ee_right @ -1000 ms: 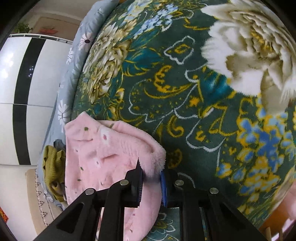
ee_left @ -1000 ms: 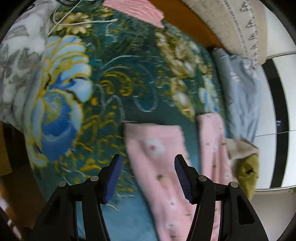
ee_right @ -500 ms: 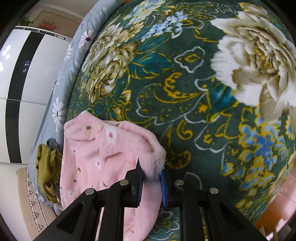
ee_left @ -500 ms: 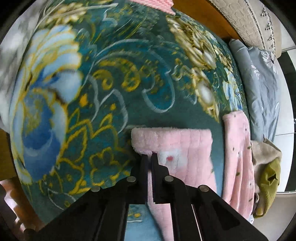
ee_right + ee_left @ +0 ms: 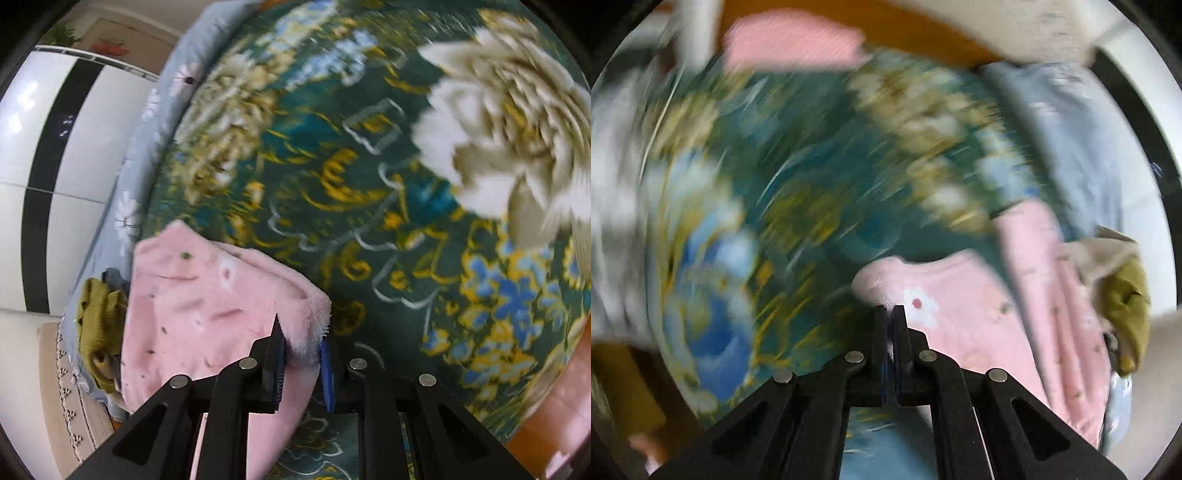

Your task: Fold clothes

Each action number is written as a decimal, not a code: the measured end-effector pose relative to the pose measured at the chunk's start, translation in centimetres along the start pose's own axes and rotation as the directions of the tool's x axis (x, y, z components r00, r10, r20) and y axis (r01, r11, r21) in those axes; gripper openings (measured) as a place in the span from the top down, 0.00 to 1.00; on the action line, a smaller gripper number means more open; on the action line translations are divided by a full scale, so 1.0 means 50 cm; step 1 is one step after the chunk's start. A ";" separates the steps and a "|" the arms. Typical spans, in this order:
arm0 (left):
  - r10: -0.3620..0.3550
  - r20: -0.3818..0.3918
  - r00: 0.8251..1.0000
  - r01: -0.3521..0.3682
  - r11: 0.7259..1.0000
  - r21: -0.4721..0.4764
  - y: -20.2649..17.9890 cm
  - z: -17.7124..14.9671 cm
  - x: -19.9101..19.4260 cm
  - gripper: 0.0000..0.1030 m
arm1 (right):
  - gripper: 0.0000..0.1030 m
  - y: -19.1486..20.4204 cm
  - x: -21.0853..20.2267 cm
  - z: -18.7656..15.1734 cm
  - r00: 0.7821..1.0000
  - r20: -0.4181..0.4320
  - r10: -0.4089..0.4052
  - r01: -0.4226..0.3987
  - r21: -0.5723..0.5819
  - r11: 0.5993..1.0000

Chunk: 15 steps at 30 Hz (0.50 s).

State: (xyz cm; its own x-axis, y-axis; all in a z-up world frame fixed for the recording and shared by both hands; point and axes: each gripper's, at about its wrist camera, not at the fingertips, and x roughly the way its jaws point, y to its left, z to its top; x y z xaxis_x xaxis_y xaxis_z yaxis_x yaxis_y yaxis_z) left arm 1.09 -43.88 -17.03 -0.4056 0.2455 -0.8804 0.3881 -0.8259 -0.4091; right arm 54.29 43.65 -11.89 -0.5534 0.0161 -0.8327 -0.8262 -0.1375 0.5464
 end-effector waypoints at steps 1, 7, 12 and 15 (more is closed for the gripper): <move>-0.001 -0.011 1.000 0.001 0.999 -0.051 0.026 -0.008 0.012 0.98 | 0.83 -0.001 0.002 0.001 1.000 -0.002 -0.005 0.005 -0.001 1.000; 0.044 -0.028 0.999 -0.045 0.999 -0.030 0.032 -0.012 0.021 0.98 | 0.83 0.008 0.009 0.010 0.999 -0.015 -0.041 0.041 -0.023 0.999; 0.025 -0.060 0.998 -0.027 0.999 -0.019 0.035 -0.013 0.014 0.97 | 0.77 0.009 0.010 0.013 0.997 -0.030 -0.067 0.066 -0.025 0.998; -0.003 -0.052 0.999 0.003 1.000 -0.004 0.029 -0.001 -0.007 0.95 | 0.56 0.017 -0.016 0.026 0.993 0.018 -0.115 0.116 -0.041 0.992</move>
State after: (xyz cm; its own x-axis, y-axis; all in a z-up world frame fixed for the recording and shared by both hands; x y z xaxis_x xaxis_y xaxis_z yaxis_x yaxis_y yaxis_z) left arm 1.82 -45.13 -17.34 -0.3628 0.2741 -0.8906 0.3906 -0.8230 -0.4125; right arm 53.91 44.79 -10.66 -0.4563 0.0497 -0.8884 -0.8797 -0.1753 0.4421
